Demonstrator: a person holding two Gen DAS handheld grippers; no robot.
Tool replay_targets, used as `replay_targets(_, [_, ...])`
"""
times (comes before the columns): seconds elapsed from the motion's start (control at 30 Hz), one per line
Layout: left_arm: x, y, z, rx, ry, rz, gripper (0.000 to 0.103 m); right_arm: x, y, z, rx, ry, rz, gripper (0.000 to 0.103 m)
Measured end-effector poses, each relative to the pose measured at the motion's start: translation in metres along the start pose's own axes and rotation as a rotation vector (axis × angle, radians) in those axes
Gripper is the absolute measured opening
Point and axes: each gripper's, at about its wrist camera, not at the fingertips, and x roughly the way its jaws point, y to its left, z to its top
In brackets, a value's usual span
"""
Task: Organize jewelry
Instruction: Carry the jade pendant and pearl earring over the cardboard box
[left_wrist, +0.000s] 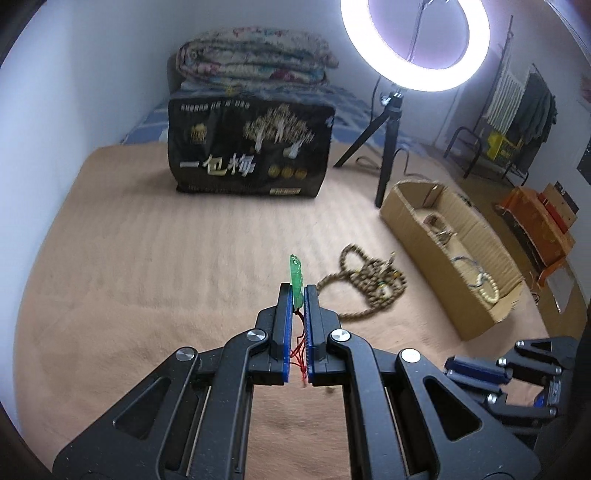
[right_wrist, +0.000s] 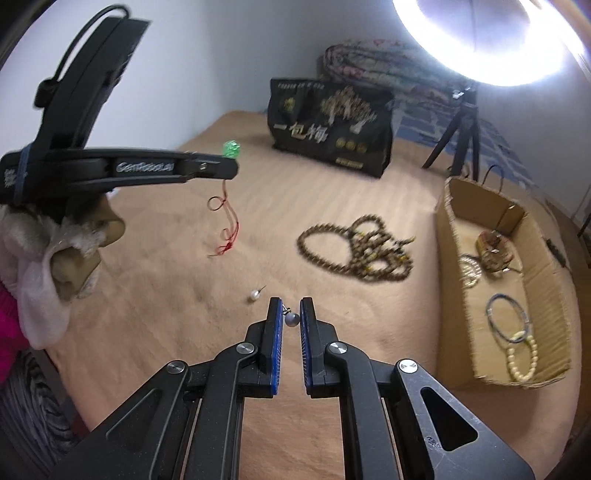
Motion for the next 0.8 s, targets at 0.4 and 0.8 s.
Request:
replay_targets(0.4, [-0.024,-0.040,0.016,0.040,-0.059,-0.057,0.004,-0.046,-0.050,0.013,0.079,-0.085,-0.077,0.008])
replay_targets(0.8, [-0.013,-0.094,0.047,0.070,-0.091,-0.135,0.003,-0.069,-0.111,0.015,0.173,-0.106,-0.143,0.008])
